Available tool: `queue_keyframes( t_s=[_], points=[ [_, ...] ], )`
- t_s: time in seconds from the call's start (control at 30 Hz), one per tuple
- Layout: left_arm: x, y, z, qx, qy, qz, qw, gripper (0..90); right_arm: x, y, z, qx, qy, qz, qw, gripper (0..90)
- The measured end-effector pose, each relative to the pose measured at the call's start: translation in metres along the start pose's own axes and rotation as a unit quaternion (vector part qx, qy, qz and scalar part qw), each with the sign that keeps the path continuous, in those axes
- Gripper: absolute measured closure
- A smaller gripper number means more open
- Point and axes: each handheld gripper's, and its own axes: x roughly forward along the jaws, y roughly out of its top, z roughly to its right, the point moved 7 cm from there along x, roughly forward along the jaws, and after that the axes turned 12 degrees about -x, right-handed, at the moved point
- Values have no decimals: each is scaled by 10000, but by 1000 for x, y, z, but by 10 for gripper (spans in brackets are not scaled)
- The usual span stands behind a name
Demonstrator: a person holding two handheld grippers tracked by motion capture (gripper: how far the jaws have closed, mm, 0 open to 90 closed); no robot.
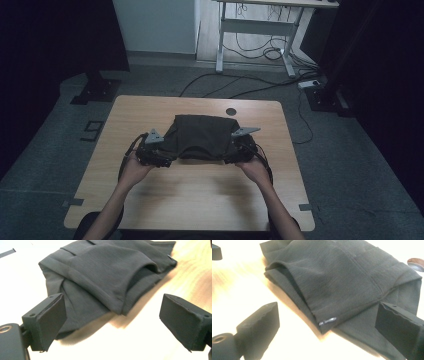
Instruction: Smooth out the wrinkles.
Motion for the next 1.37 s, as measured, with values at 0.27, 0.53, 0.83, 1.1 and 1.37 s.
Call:
queue_keyframes(
  t_s=[0.27, 0.53, 0.83, 1.1, 1.37],
  points=[
    [-13, -29, 2, 11, 9, -77, 10000, 52, -25, -18, -14, -124, -113, -8, 9999, 0],
    [-12, -66, -9, -236, 45, -179, 9996, 19, -44, -52, -17, 69, -287, -6, 9996, 0],
    [7, -96, -4, -151, 8, -609, 9980, 0, -33, -110, -10, 367, -486, -379, 9974, 0],
    [15, -101, -1, -152, 62, -845, 9963, 0, -15, -133, -15, 316, -637, -493, 9962, 0],
    [15, -101, -2, -200, 124, -854, 9961, 0, -14, -132, -16, 355, -676, -488, 9959, 0]
  ],
)
